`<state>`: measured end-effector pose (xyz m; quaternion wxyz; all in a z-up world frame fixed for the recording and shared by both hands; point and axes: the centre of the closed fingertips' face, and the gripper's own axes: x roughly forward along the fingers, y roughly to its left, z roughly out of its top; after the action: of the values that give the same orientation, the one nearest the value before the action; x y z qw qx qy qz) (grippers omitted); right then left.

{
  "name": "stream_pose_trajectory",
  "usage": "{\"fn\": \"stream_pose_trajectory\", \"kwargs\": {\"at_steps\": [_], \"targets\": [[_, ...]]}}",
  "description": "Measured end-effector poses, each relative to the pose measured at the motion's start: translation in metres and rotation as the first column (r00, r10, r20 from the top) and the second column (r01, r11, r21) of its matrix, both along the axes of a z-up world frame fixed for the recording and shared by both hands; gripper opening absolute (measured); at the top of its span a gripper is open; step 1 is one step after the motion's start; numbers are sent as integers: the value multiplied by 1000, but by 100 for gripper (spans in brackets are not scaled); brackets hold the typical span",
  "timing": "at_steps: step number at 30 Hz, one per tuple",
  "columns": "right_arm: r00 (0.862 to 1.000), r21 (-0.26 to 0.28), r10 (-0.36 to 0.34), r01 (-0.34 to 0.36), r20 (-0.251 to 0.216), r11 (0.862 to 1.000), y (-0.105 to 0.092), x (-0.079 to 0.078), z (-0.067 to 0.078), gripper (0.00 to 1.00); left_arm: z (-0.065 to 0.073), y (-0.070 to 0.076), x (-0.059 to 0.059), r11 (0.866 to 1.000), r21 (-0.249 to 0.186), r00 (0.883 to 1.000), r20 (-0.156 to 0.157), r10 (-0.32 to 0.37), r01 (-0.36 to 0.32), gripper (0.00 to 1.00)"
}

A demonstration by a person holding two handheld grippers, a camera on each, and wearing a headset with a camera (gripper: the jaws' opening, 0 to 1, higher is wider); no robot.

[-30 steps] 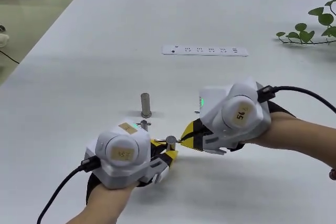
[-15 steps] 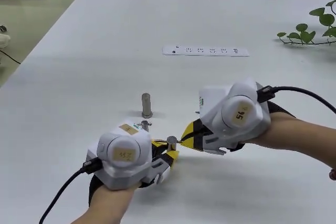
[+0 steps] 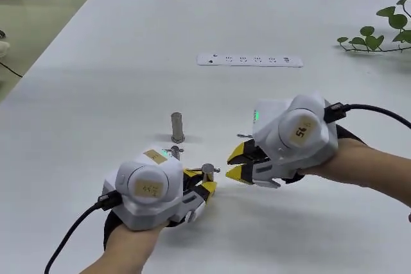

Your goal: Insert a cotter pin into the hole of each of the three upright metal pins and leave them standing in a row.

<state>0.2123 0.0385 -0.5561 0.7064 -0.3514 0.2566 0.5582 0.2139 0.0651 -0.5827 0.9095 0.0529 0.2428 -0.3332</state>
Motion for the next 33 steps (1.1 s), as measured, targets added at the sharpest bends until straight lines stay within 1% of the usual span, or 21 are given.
{"fn": "stream_pose_trajectory", "kwargs": {"at_steps": [8,19,23,27,33], "targets": [[999,20,-53,53,-10,998,-8,4,1,5,0,0,3,1000,3,1000,4,-6,6,9],[997,37,-76,77,-10,996,-11,5,2,4,0,0,8,1000,21,1000,9,-3,3,9],[996,39,-83,84,-9,996,-13,6,3,4,1,-2,12,1000,17,1000,9,3,-3,9],[996,39,-91,91,-6,995,-16,7,3,4,4,-5,18,1000,14,1000,18,6,-7,9],[994,40,-107,107,-8,993,-21,8,3,4,5,-9,25,1000,21,1000,23,2,-2,9]]}}
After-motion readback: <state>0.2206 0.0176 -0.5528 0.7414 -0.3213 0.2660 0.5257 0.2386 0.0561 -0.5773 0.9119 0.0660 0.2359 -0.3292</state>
